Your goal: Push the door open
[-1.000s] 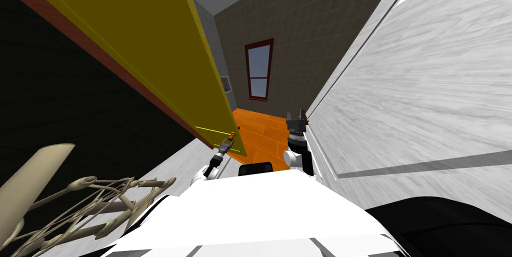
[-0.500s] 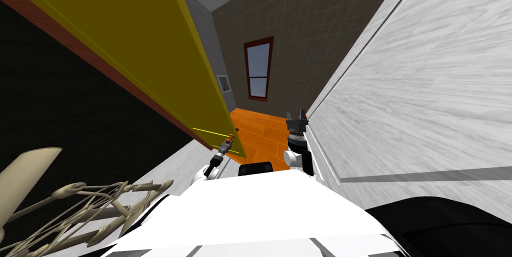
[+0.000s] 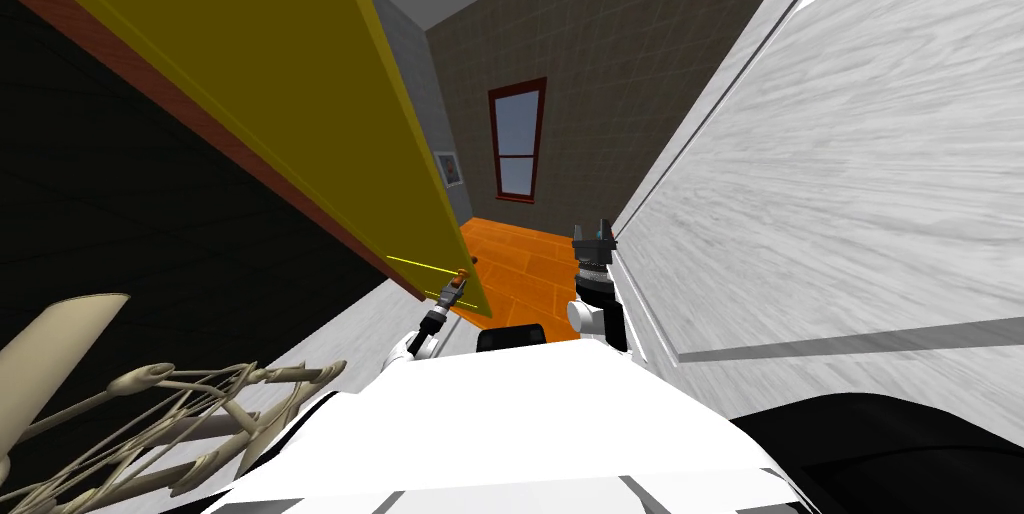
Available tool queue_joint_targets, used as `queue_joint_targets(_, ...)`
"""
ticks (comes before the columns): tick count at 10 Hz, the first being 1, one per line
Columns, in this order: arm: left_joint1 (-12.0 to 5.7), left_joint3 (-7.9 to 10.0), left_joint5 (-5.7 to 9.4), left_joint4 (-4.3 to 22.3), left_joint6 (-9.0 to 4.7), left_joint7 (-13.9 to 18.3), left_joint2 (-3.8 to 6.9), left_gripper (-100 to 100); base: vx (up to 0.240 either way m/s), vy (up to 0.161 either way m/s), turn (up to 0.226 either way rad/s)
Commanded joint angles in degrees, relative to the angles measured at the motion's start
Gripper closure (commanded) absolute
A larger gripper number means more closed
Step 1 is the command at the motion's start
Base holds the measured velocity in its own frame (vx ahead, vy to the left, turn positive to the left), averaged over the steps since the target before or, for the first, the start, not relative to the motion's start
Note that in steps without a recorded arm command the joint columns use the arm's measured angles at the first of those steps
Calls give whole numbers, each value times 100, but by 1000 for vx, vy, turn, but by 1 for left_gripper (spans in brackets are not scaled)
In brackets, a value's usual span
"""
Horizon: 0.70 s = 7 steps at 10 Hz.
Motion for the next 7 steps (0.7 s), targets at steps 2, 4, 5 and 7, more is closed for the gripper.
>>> queue_joint_targets(2, -40, 75, 80, 5, -1, 393, -46, 100, 22, 0, -40)
queue_joint_targets(4, -45, 121, 129, -5, 14, 643, -76, 100, 30, 1, -34)
queue_joint_targets(5, -45, 121, 129, -5, 14, 643, -76, 100, 23, -2, -14)
queue_joint_targets(7, -51, 184, 196, -20, 35, 977, -117, 100, 22, 1, -35)
